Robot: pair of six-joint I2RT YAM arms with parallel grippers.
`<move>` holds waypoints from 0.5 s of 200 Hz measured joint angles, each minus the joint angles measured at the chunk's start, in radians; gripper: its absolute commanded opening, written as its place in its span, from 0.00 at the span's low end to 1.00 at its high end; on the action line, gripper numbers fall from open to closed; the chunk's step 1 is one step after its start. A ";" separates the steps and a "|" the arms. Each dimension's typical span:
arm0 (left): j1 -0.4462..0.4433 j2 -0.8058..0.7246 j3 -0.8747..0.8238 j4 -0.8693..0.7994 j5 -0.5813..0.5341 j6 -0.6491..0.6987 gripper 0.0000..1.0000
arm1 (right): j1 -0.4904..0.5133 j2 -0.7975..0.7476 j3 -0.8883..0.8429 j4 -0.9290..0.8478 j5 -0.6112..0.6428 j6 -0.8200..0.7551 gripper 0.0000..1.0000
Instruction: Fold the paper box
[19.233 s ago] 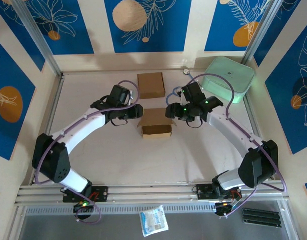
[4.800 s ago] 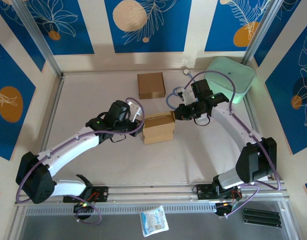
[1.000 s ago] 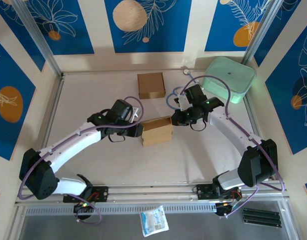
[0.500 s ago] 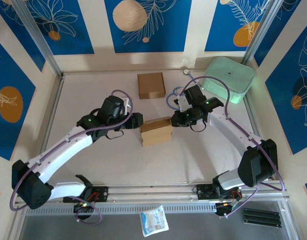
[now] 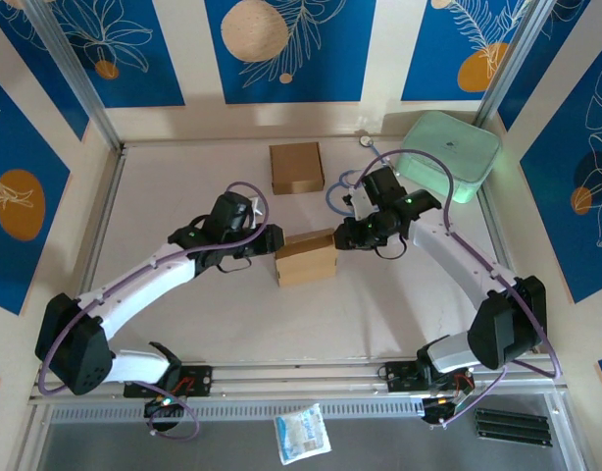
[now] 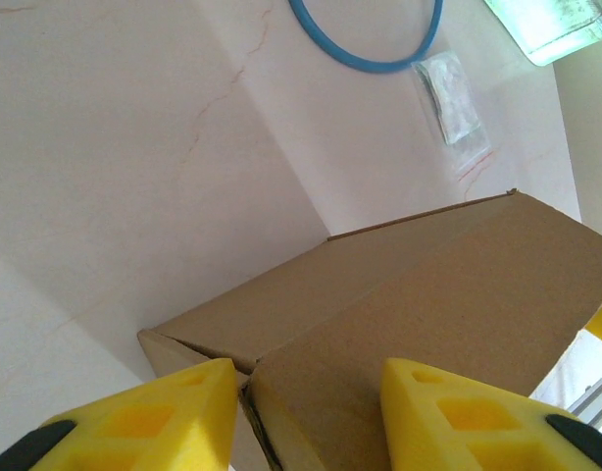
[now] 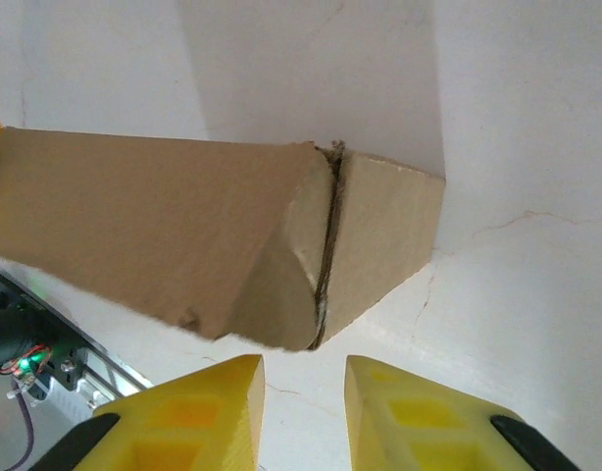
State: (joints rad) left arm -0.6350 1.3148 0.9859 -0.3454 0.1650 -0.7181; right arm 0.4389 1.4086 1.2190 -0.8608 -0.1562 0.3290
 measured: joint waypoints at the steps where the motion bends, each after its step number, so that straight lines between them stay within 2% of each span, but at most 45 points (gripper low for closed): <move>1: 0.000 0.000 0.000 0.001 0.000 0.000 0.43 | 0.000 -0.001 0.001 0.000 -0.001 0.000 0.31; 50: 0.000 0.000 -0.005 0.014 0.007 -0.007 0.43 | -0.023 -0.053 0.062 0.027 -0.035 0.048 0.39; 100: 0.001 -0.005 -0.015 0.026 0.011 -0.007 0.43 | -0.041 -0.013 0.064 0.082 -0.016 0.083 0.38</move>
State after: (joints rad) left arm -0.6338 1.3102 0.9707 -0.3195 0.1761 -0.7254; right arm 0.3981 1.3952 1.2831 -0.7792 -0.1722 0.4122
